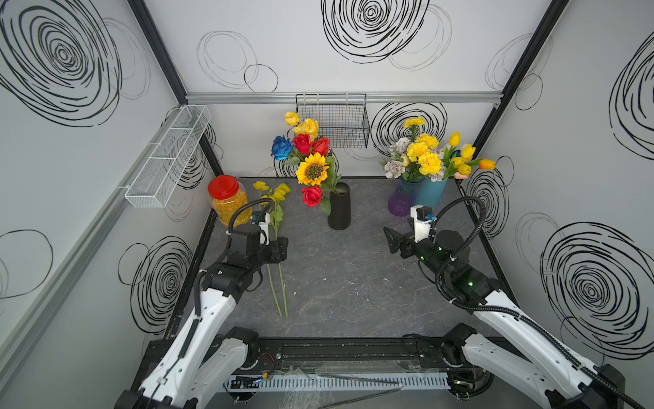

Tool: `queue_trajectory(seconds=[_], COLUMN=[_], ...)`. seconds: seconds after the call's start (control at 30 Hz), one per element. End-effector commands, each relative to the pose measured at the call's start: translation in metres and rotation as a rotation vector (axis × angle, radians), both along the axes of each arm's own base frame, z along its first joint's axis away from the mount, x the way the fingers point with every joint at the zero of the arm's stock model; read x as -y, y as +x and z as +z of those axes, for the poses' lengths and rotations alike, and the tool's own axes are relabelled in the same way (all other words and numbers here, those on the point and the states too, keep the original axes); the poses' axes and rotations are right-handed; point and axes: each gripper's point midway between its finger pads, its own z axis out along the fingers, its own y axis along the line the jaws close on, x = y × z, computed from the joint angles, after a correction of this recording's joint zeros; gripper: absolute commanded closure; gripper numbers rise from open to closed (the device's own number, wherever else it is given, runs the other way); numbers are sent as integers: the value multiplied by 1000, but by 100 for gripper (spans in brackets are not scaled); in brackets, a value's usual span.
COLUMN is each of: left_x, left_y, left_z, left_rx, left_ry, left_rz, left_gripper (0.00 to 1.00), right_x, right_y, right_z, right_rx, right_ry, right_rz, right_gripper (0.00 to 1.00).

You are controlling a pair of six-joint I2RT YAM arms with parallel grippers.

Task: Pick out yellow flowers from the vase
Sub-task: Place the flower at the center of the board, then pick up the flower from the vase.

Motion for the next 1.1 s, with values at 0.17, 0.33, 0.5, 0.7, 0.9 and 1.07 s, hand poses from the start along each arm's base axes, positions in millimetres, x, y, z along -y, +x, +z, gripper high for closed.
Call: queue_trajectory(seconds=[0.17, 0.33, 0.5, 0.7, 0.9, 1.07], left_x=[-5, -5, 5, 3, 1, 1], left_y=[-21, -24, -27, -25, -24, -24], left_z=[47, 46, 48, 46, 45, 43], left_rx=[256, 250, 258, 252, 247, 241], left_ry=[-53, -37, -49, -40, -33, -28], left_rz=[7, 11, -33, -22, -8, -8], left_gripper=[11, 10, 9, 9, 8, 8], right_x=[-69, -103, -126, -148, -163, -172], right_y=[14, 15, 21, 23, 31, 37], right_z=[70, 89, 104, 112, 113, 114], right_rx=[338, 438, 475, 490, 510, 522], right_ry=[-109, -145, -104, -62, -92, -108], right_rz=[321, 490, 577, 647, 672, 683], right_gripper=[14, 28, 34, 41, 52, 58])
